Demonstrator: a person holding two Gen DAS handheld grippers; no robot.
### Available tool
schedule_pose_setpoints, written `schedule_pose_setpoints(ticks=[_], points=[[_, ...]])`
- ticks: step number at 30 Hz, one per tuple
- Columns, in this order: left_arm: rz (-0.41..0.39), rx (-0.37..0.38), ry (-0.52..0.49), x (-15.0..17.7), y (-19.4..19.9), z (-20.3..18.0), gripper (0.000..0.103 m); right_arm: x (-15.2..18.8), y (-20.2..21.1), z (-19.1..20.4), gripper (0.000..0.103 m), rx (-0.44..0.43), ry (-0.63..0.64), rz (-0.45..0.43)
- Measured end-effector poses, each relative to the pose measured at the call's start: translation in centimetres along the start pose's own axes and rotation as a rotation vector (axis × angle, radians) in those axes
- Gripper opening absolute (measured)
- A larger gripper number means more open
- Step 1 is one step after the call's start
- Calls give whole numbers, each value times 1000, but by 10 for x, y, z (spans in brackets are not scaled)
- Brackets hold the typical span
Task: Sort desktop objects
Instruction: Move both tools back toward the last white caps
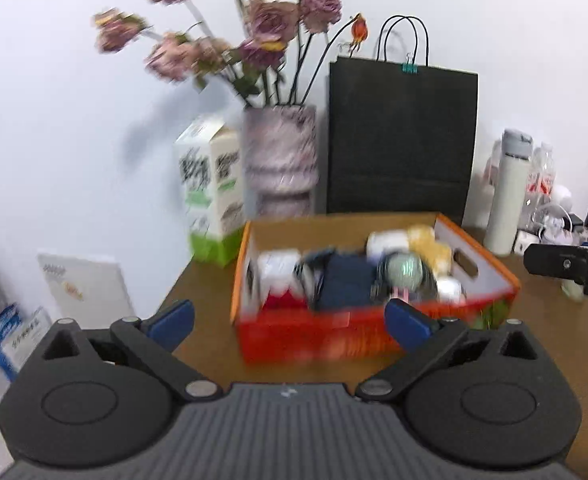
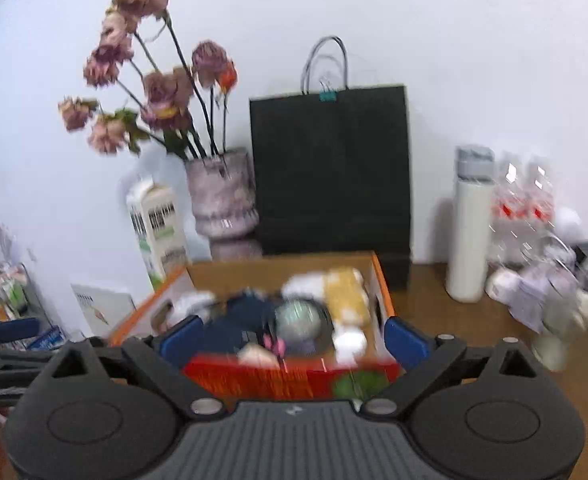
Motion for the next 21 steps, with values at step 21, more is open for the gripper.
schedule_pose_setpoints(ticks=[21], points=[[141,16,9,150,98,-20,103,180,98,22,97,39,71,178]])
Point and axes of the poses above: each gripper's, at about its wrist camera, not at the fingertips, and y roughly against the way its jaws point, z to its left, x to its underside, the point moved 5 cm from there along -y, roughly the way its jaws point, and after that the axes turned 6 degrees about -y, right-handed, at the moved point
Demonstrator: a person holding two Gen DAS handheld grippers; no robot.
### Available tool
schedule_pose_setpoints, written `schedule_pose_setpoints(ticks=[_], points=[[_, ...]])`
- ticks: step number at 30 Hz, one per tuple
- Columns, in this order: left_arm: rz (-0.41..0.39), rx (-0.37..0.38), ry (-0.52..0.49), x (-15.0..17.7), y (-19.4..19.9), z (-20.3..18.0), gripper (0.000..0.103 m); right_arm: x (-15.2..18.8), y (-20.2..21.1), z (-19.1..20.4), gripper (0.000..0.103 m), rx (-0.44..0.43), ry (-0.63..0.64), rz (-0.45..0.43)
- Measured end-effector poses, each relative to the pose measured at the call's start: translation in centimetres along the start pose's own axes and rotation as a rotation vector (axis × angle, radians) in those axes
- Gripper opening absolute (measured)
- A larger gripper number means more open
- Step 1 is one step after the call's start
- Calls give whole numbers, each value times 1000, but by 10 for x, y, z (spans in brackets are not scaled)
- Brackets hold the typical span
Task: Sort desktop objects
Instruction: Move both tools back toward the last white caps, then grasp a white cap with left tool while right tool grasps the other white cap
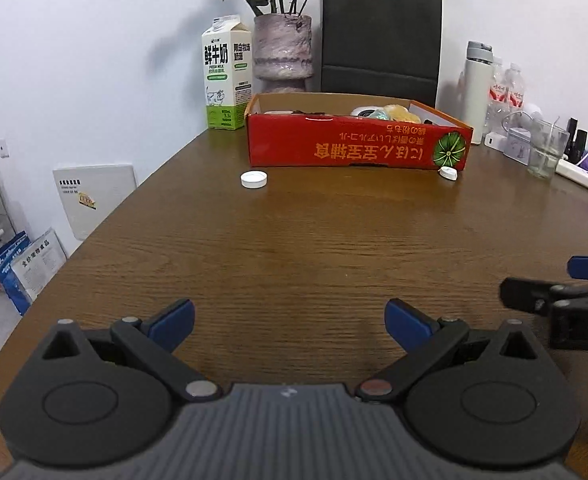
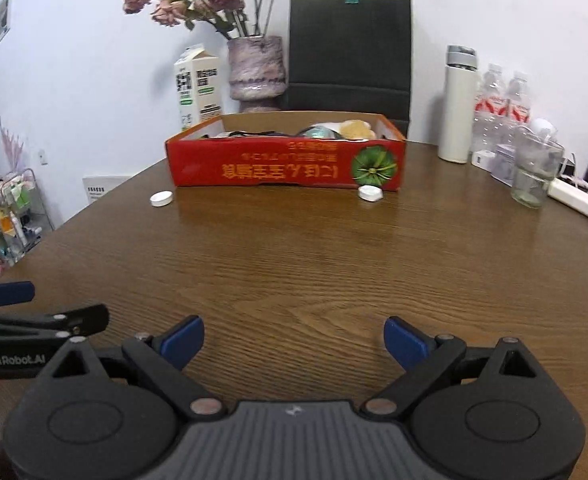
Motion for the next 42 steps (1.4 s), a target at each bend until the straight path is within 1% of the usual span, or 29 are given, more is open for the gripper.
schedule_pose_setpoints(ticks=[3,6,7,9,10,12,13,14,17,18,19,20,22,24,26,27,29,30,31,34,36,39,42], points=[[-16,5,9,-8,-4,3,103,-5,-2,-12,97,3,-38,-2],[-26,-7,19,-22,-15,14,103,-15,-11,-24,97,25,-50,-11],[-36,2,19,-27,-19,16,103,-19,-15,-27,96,27,-50,-14],[-53,57,20,-40,-32,22,102,-31,-25,-33,96,31,-42,-21],[-44,78,24,-47,-41,25,100,-38,-32,-36,96,32,-40,-27],[-13,88,24,-65,-65,33,97,-57,-50,-43,95,35,-41,-38],[-1,87,24,-75,-78,37,92,-65,-61,-47,94,43,-49,-39],[10,78,19,-84,-90,39,91,-75,-75,-51,94,52,-57,-32],[35,78,17,-101,-126,44,83,-98,-118,-64,85,70,-92,-15],[55,82,28,-104,-140,45,77,-104,-130,-69,79,81,-109,-2],[75,71,43,-105,-151,47,70,-109,-144,-74,76,95,-124,10],[85,59,57,-105,-159,47,67,-114,-156,-77,75,105,-136,14],[80,72,65,-106,-170,49,66,-120,-174,-79,74,116,-139,12],[72,81,64,-106,-175,49,64,-124,-189,-76,70,121,-120,24],[67,61,50,-106,-177,47,54,-127,-201,-73,62,125,-106,37],[65,43,29,-106,-178,46,46,-128,-205,-71,57,137,-87,36],[57,18,14,-104,-176,47,33,-128,-207,-67,43,161,-54,26],[48,19,17,-102,-175,47,30,-127,-205,-66,31,155,-48,21],[42,25,19,-101,-172,47,30,-126,-203,-63,26,143,-40,18],[33,33,20,-96,-164,45,29,-119,-193,-56,26,132,-7,23],[28,35,38,-93,-155,43,29,-113,-181,-51,26,109,-13,25],[-25,66,49,-89,-127,32,29,-104,-156,-39,26,58,-10,5],[-82,99,36,-86,-101,18,29,-92,-121,-27,26,9,13,-50]])
Point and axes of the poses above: each gripper's, at about its wrist camera, not at the fingertips, and y roughly against the way its jaws point, z to its left, x to its underside, the point moved 5 cm from there along -y, roughly the way its jaws point, and after that the axes turned 6 degrees about -y, right-handed, at the moved point
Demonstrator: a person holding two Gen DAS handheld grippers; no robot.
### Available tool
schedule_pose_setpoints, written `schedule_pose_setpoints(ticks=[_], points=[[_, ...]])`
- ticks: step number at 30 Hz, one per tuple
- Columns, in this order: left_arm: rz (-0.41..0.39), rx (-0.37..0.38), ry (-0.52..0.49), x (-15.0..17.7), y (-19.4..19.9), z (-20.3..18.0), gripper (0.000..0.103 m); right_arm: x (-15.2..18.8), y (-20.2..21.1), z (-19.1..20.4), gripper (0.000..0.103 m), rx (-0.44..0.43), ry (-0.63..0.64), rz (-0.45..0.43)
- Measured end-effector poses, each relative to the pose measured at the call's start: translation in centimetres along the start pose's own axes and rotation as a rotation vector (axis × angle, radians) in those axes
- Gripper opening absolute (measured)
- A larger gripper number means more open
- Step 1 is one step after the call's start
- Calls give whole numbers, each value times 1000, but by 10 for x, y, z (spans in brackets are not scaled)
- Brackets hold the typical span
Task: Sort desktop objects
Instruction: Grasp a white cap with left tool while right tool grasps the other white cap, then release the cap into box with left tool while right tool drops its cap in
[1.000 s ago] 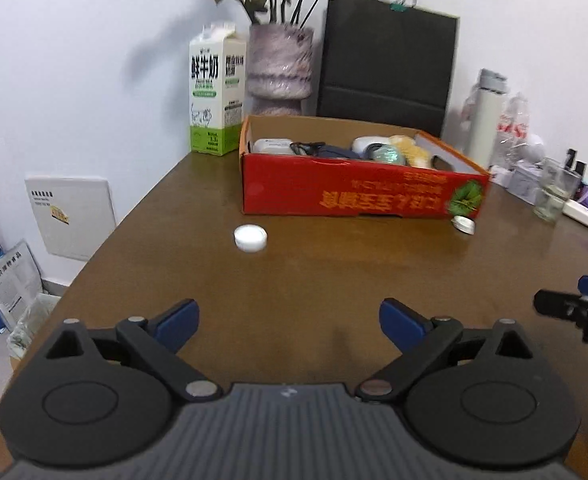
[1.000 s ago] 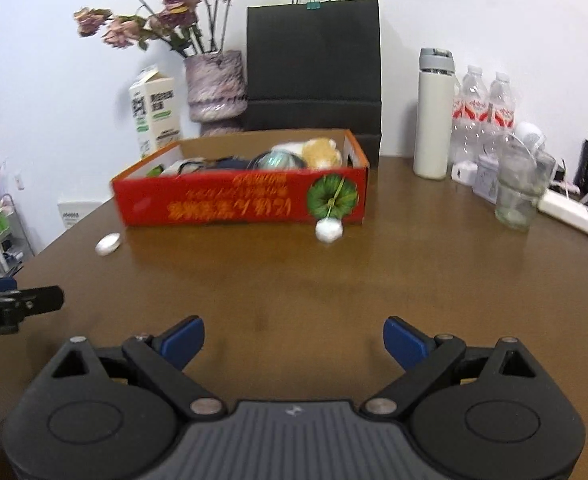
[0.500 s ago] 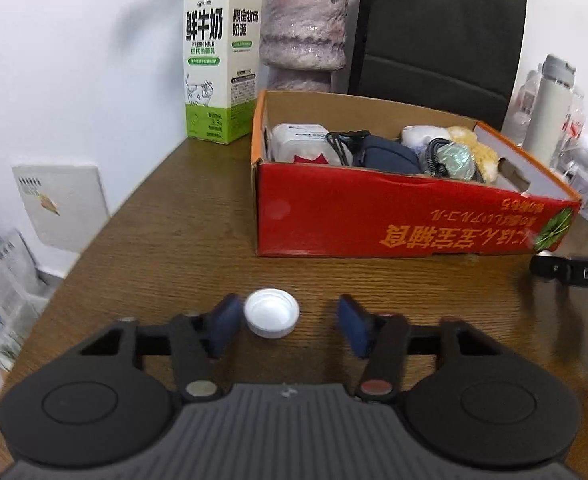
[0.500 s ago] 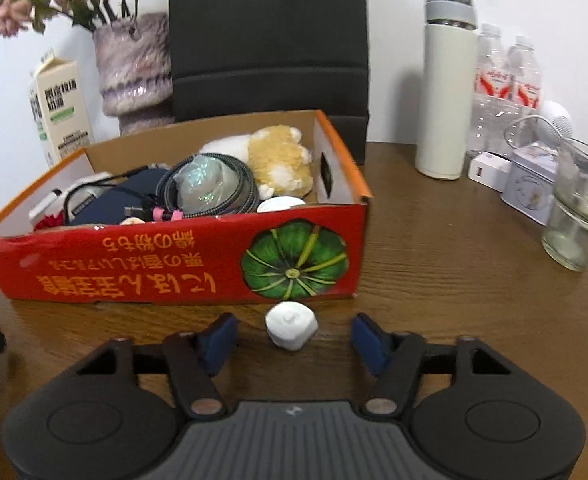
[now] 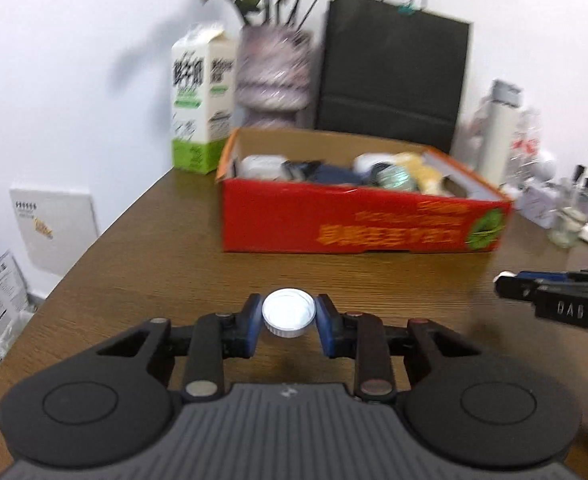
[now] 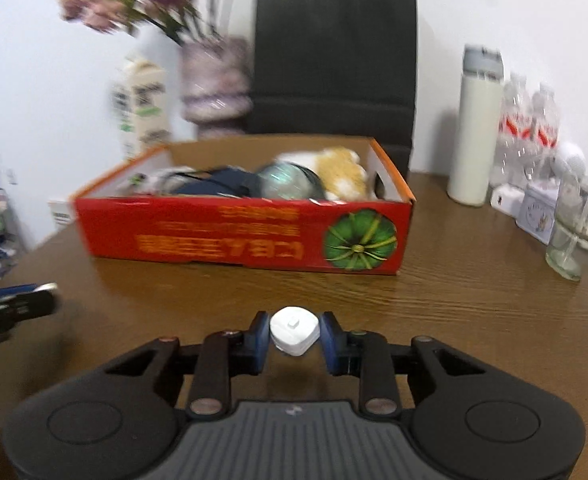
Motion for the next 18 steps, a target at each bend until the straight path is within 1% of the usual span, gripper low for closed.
schedule_pose_setpoints(ticks=[2,5,7,8,11,14,16,18], points=[[-55,30,-9,-4,18,-9,29,5,22,4,26,-15,-7,-40],[-187,121,-32,-20,50,-21,29,7,52,6,26,-20,-27,-94],[-251,171,-39,-33,68,-26,29,2,68,5,26,-22,-48,-123],[-275,181,-42,-39,74,-27,29,-3,76,5,26,-25,-56,-144],[-332,171,-57,-62,84,-31,29,-23,99,3,26,-28,-56,-218],[-351,144,-76,-90,81,-32,29,-56,109,2,26,-48,-41,-262],[-317,127,-59,-113,70,-28,30,-83,103,0,26,-46,-18,-259],[-250,137,-7,-132,46,-20,30,-107,87,0,26,-67,-7,-233]])
Point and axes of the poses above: each gripper's, at about its wrist camera, not at the fingertips, and y roughly against the way its jaws point, z to its left, x to its underside, the point moved 5 cm from there along -y, roughly the way its jaws point, and after that the axes turned 6 degrees about -y, right-handed, at the moved point
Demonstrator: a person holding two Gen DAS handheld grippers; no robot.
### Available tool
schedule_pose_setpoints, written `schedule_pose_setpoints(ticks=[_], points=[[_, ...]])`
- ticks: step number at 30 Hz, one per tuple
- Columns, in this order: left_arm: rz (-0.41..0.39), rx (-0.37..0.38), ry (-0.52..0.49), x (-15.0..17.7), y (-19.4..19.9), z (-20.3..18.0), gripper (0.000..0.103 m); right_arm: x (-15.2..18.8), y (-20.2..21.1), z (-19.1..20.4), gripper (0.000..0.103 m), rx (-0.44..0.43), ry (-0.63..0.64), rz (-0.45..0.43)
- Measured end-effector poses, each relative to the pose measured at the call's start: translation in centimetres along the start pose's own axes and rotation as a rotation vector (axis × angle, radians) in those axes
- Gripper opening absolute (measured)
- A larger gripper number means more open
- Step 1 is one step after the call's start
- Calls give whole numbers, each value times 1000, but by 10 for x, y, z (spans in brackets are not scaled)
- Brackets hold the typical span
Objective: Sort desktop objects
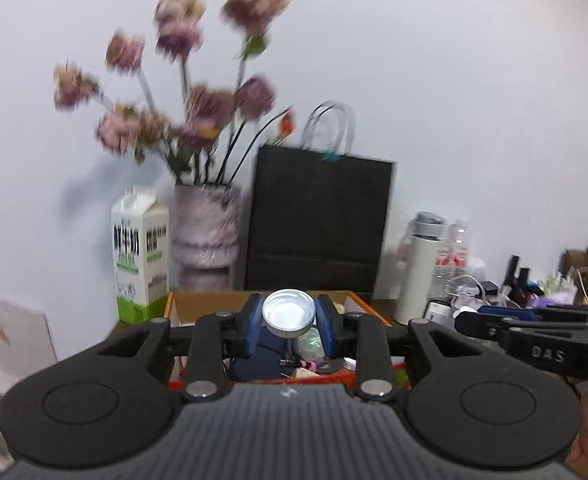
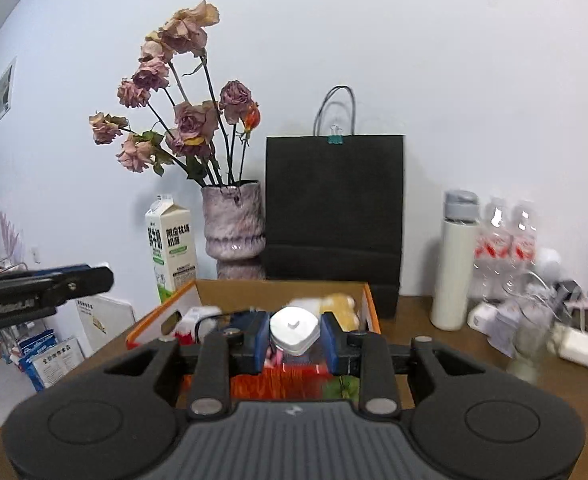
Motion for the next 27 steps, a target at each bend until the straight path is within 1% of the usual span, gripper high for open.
schedule_pose_setpoints(ticks=[1,3,5,8,10,12,14,16,17,18,19,20,21,22,23,24,25,26,27], points=[[45,12,34,-3,-16,8,30,-7,-14,-1,26,-24,-14,30],[132,46,92,-5,-53,21,29,-16,-51,-7,26,-73,-81,126],[229,31,112,2,-92,30,29,-16,-88,-9,26,-74,-100,211],[377,0,107,24,-142,35,29,-6,-144,-13,26,-30,-89,319],[433,-28,79,40,-159,37,30,6,-175,-19,26,9,-104,385],[481,-47,71,54,-171,42,30,19,-199,-25,26,44,-118,447],[521,-53,80,65,-176,47,30,32,-209,-30,27,55,-135,487],[537,-32,65,73,-178,47,31,42,-214,-34,28,41,-167,511],[532,-38,55,74,-179,47,33,45,-215,-35,27,38,-172,519],[532,-45,46,73,-178,45,42,47,-216,-35,32,47,-163,526],[532,-51,45,72,-178,45,45,48,-215,-35,42,60,-148,530],[528,-52,49,70,-177,44,46,47,-215,-35,47,75,-140,527],[525,-46,52,66,-175,43,51,43,-213,-35,55,87,-142,517],[521,-43,55,62,-173,42,59,39,-209,-35,57,88,-145,505],[516,-45,56,58,-171,42,64,34,-204,-33,57,79,-144,494],[511,-56,55,54,-169,42,80,29,-200,-32,58,73,-138,489],[507,-76,54,50,-167,42,90,25,-195,-29,60,69,-125,484],[503,-104,53,47,-162,43,93,20,-192,-26,62,69,-109,480],[505,-125,52,45,-160,43,101,17,-187,-21,68,72,-87,474]])
Point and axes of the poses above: each gripper's, at about its wrist camera, not at the fingertips, and y roughly against the way its jaws point, z to its left, x to its underside, the point moved 5 cm from there along -y, roughly the way its jaws point, and after that the axes turned 6 degrees about -y, right-handed, at the moved point
